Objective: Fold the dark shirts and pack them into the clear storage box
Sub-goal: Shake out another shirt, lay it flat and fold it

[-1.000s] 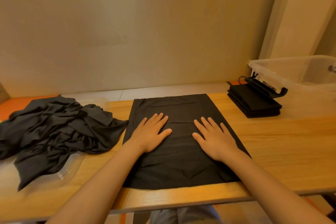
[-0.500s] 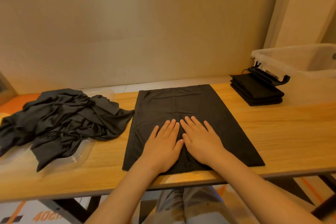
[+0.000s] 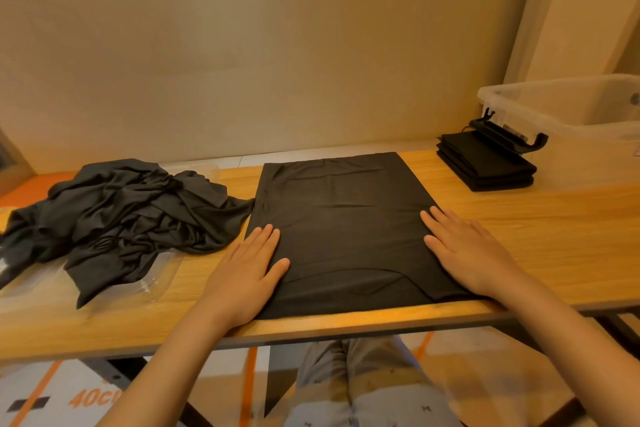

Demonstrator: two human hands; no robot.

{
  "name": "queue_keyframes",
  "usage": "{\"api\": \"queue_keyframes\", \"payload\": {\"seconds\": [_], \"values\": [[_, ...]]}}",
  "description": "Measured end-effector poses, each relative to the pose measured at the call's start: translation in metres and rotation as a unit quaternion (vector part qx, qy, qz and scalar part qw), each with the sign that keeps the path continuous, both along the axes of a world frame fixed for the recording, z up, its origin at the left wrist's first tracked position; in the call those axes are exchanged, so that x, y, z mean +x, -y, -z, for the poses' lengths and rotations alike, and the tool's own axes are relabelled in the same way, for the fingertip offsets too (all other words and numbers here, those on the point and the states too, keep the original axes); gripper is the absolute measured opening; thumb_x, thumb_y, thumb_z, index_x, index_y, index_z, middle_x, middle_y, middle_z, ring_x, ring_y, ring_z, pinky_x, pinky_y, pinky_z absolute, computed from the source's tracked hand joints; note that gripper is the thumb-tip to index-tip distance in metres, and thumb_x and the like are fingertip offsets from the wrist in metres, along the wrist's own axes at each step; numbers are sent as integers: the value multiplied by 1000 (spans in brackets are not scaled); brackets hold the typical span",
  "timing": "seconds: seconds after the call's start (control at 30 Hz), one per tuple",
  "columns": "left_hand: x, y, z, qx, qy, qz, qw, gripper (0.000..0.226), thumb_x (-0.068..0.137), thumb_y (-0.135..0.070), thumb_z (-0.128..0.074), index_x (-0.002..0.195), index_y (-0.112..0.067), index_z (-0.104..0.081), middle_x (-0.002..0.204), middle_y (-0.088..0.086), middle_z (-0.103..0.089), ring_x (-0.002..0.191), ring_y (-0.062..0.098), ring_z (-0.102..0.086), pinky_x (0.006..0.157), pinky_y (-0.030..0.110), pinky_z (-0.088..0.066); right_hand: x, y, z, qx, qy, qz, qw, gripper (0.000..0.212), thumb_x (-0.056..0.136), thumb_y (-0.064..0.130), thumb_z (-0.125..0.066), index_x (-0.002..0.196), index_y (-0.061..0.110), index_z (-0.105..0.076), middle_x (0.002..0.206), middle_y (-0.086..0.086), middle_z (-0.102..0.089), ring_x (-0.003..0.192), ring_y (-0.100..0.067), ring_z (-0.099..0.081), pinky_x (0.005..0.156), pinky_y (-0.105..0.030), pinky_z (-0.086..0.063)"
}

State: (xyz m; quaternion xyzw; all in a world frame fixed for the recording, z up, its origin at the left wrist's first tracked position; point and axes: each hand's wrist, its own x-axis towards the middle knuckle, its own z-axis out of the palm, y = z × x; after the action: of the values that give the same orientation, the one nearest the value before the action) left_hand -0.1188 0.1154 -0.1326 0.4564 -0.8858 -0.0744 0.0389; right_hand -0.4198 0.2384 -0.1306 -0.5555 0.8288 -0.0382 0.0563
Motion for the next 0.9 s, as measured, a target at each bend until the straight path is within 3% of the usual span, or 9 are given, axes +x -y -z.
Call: {"api": "queue_keyframes", "payload": {"seconds": [0.27, 0.43, 0.5, 0.6, 0.7, 0.9], "values": [[3, -7, 1, 14, -9, -9, 1000, 61, 101, -49, -21, 154, -26, 0, 161, -8, 5, 147, 5, 7, 120, 29, 2, 2, -4, 0, -6, 2, 2, 1000, 53, 103, 43, -17, 153, 31, -3, 161, 8, 2, 147, -10, 7, 119, -38, 1], [5, -30, -13, 4, -107, 3, 994, 61, 99, -49, -25, 152, -32, -1, 158, -17, 7, 143, -2, 12, 119, 29, 8, 27, -18, -19, -66, -2, -33, 997, 53, 104, 41, -18, 154, 29, -5, 161, 11, 3, 146, -7, 13, 118, -35, 6], [-3, -49, -16, -5, -112, 31, 993, 66, 95, -61, -19, 152, -34, 0, 154, -22, 8, 142, -6, 11, 118, 25, 6, 52, -22, -24, -76, 6, -81, 994, 54, 103, 42, -17, 154, 29, -5, 161, 12, 4, 145, -5, 14, 118, -33, 7], [-15, -71, -3, -31, -57, 60, 996, 91, 72, -77, 14, 152, -33, 8, 155, -20, 13, 142, -5, 16, 119, 25, 7, 84, -22, -12, -53, 0, -147, 988, 78, 85, 63, 13, 153, 28, -1, 161, 12, 6, 145, -5, 14, 116, -32, 8], [-12, -76, 10, -48, -26, 52, 997, 96, 62, -73, 38, 147, -34, 16, 156, -19, 17, 141, -3, 21, 119, 27, 10, 90, -26, 7, -41, -14, -157, 987, 113, 57, 68, 46, 153, 30, 0, 161, 12, 2, 146, -5, 10, 114, -31, 7], [0, -90, 13, -42, -17, 45, 998, 90, 63, -72, 36, 145, -36, 22, 152, -22, 25, 137, -6, 30, 116, 26, 14, 94, -43, 7, -40, -10, -162, 986, 97, 59, 67, 42, 147, 36, 12, 159, 15, 9, 143, -2, 17, 114, -29, 10]]}}
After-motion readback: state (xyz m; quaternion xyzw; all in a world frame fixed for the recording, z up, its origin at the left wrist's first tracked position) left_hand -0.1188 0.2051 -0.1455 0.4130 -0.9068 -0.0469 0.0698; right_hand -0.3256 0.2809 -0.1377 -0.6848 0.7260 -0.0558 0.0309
